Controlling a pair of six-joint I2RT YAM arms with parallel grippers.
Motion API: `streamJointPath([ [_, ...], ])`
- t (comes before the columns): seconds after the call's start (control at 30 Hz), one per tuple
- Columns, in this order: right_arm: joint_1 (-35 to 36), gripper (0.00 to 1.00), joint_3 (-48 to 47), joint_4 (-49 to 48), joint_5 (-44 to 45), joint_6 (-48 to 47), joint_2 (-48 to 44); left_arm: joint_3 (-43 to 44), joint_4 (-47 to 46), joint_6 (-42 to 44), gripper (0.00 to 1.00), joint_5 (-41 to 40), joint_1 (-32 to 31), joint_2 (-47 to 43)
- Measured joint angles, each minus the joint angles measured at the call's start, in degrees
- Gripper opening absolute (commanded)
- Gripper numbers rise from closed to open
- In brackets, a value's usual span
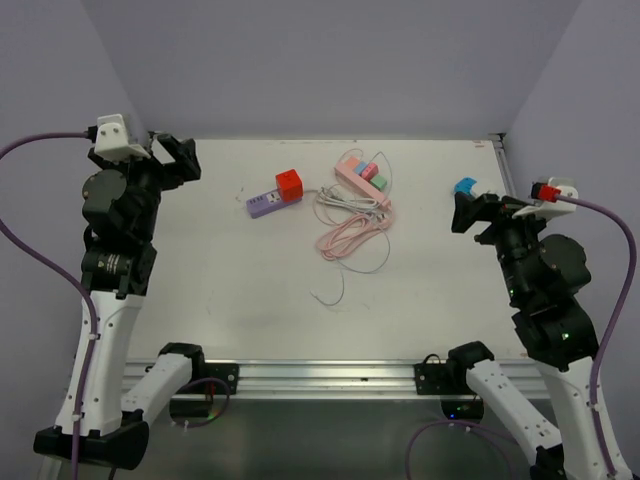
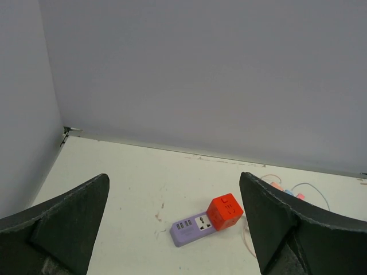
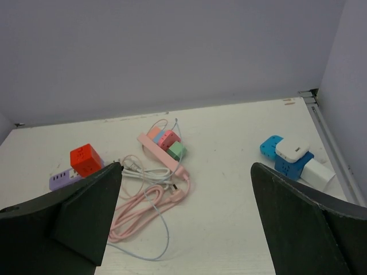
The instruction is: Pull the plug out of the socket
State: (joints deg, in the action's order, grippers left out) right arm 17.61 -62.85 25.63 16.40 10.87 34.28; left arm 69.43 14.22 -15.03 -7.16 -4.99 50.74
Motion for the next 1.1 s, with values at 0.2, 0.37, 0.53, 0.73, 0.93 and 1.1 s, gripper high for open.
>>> streamJointPath([
  [0.2, 0.0, 0.99, 0.6, 0.0, -0.5, 0.5, 0.3, -1.2, 0.0, -0.6, 1.00, 0.8, 0.0, 0.9],
  [0.37, 0.0, 0.99, 0.9, -0.2, -2.2, 1.1, 1.5, -1.8, 0.0, -0.7, 1.00, 1.7, 0.0, 2.1],
  [0.53, 0.0, 0.99, 0.9, 0.0, -3.8, 2.6, 3.7, -1.8, 0.0, -0.7, 1.00, 2.7, 0.0, 3.7],
  [0.73, 0.0, 0.99, 1.6, 0.2, -7.3, 5.5, 6.9, -1.8, 0.5, -0.6, 1.00, 5.2, 0.0, 7.4],
  [0.93, 0.0, 0.99, 2.5, 1.2, -10.3, 8.7, 13.3, -1.9, 1.7, -0.6, 1.00, 8.2, 0.0, 11.7],
  [1.1, 0.0, 0.99, 2.5, 4.3, -9.8, 11.8, 22.1, -3.0, 2.7, -1.5, 1.00, 11.1, 0.0, 14.9],
])
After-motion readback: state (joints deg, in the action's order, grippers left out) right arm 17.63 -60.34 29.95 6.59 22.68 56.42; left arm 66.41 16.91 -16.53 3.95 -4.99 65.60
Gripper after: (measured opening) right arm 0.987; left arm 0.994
